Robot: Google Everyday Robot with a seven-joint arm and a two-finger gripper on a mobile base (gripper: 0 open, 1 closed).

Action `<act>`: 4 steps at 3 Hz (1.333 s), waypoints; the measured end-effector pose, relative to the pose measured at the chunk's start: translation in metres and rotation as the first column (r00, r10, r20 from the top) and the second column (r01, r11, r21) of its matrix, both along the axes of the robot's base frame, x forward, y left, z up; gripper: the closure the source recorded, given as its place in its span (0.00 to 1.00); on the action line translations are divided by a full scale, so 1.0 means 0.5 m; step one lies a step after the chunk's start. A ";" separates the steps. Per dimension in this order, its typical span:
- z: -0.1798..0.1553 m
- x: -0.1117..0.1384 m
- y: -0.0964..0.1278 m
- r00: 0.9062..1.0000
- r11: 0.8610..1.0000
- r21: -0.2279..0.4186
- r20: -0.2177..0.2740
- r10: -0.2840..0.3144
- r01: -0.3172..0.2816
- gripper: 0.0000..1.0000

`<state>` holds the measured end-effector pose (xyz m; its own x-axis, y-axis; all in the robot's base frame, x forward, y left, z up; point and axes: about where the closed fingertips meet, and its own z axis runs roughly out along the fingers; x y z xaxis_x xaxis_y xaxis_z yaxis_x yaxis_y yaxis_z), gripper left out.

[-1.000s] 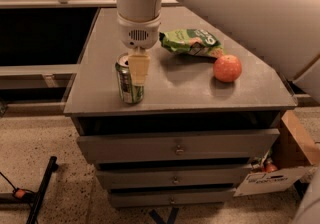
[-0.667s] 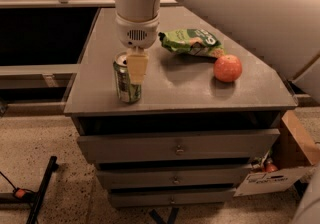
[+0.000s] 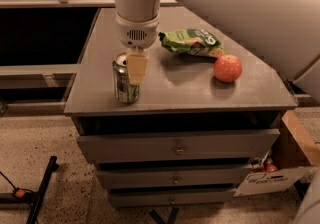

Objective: Move green can near green rice chip bag

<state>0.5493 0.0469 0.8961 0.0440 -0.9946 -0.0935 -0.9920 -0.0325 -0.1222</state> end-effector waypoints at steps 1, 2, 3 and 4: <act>0.002 0.019 0.000 1.000 1.000 -0.010 0.010 -0.011 0.011 1.00; 0.019 0.055 -0.018 0.999 0.998 -0.053 0.033 -0.040 0.041 1.00; 0.045 0.113 -0.055 0.994 0.990 -0.109 0.066 -0.082 0.089 1.00; 0.084 0.182 -0.099 0.983 0.980 -0.135 0.131 -0.131 0.149 0.99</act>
Offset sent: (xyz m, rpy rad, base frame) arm 0.0465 -0.0334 0.0257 -0.1511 -0.0363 -0.0895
